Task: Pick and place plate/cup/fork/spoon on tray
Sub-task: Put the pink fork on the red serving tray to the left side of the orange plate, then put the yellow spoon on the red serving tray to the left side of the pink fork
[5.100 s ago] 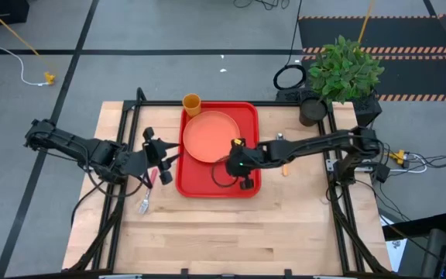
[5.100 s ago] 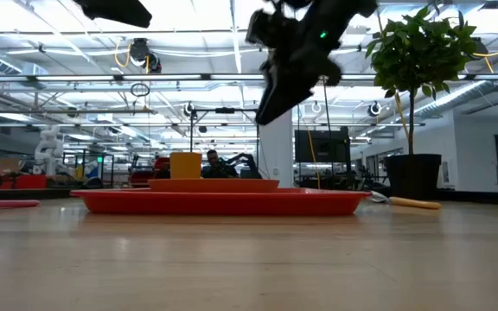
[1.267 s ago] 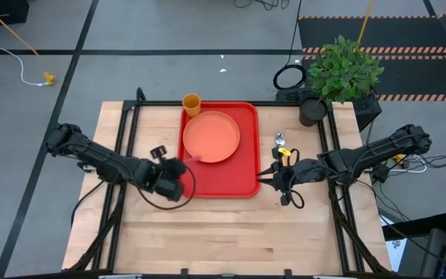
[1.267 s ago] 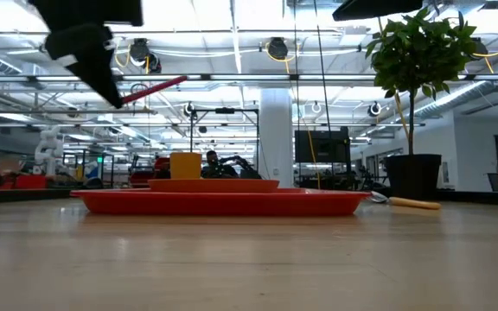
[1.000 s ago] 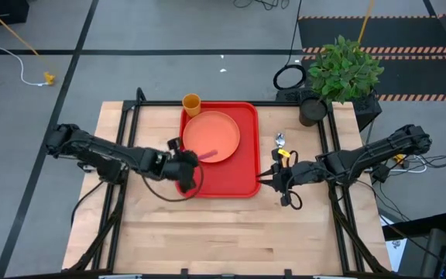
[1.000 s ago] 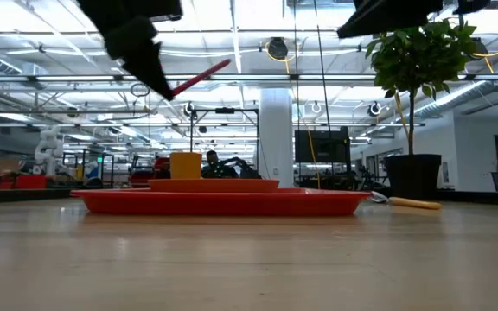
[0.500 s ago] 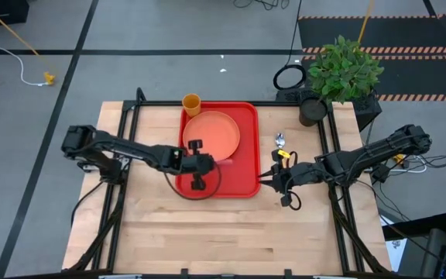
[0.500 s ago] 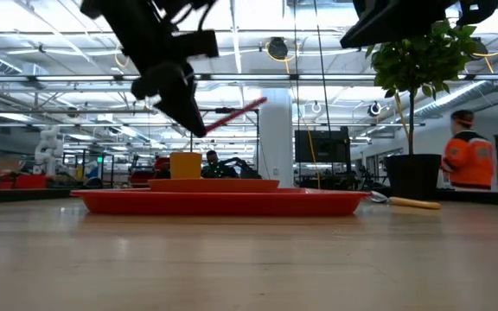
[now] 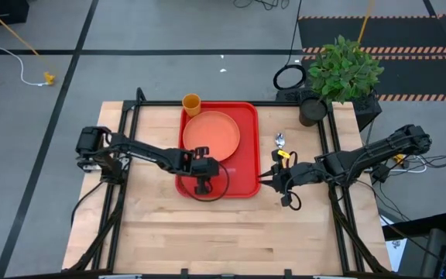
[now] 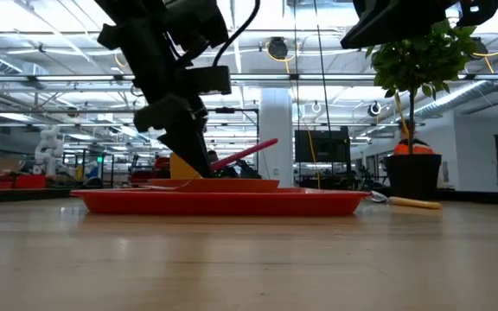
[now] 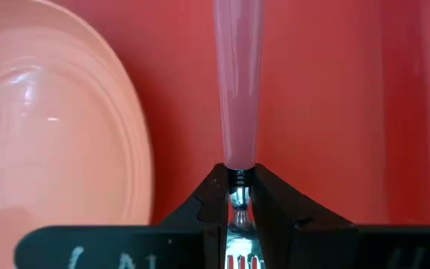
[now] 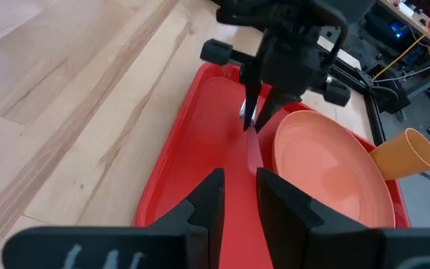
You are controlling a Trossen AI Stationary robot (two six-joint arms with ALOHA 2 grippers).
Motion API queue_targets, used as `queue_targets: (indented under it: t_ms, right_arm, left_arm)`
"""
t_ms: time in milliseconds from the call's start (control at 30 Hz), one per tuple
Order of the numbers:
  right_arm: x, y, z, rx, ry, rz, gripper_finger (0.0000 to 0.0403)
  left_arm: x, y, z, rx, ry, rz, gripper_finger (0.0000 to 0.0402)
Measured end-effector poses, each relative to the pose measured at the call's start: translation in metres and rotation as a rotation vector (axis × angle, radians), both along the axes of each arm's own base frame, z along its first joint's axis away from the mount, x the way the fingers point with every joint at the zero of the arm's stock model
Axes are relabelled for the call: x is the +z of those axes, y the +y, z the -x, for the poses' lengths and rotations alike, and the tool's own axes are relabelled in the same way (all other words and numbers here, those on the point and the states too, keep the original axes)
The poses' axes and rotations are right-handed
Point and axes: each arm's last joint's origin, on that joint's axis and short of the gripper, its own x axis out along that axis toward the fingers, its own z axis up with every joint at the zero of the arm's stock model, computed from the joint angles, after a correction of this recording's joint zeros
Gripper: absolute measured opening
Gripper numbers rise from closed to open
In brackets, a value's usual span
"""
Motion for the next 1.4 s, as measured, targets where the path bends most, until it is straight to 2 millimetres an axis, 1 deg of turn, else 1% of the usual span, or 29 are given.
queue_targets:
  t_ms: [167, 367, 467, 667, 1033, 1133, 1300, 1400]
  right_arm:
    - [0.0, 0.0, 0.0, 0.003, -0.001, 0.005, 0.0073]
    - [0.001, 0.0, 0.0, 0.012, -0.006, 0.019, 0.0073]
    - [0.001, 0.0, 0.0, 0.013, -0.008, 0.02, 0.0073]
    - [0.0, 0.0, 0.0, 0.013, -0.003, 0.022, 0.0073]
    - [0.0, 0.0, 0.0, 0.013, 0.001, 0.022, 0.0073]
    - [0.0, 0.0, 0.0, 0.012, 0.003, 0.021, 0.0073]
    - [0.0, 0.0, 0.0, 0.012, 0.004, 0.021, 0.0073]
    - [0.0, 0.0, 0.0, 0.012, 0.004, 0.021, 0.0073]
  left_arm:
    - [-0.009, 0.006, -0.003, 0.023, 0.017, 0.006, 0.0046]
    - [-0.022, 0.011, -0.011, 0.005, 0.011, 0.029, 0.0047]
    - [-0.024, 0.013, -0.011, 0.006, 0.025, 0.025, 0.0047]
    - [-0.024, 0.014, -0.014, 0.008, -0.011, 0.026, 0.0047]
    - [-0.025, 0.014, -0.012, -0.007, 0.015, 0.026, 0.0048]
    - [-0.025, 0.014, -0.012, -0.009, 0.015, 0.025, 0.0062]
    - [-0.025, 0.014, -0.012, 0.0, 0.016, 0.008, 0.0101]
    - [-0.025, 0.013, -0.012, -0.02, 0.019, -0.009, 0.0113]
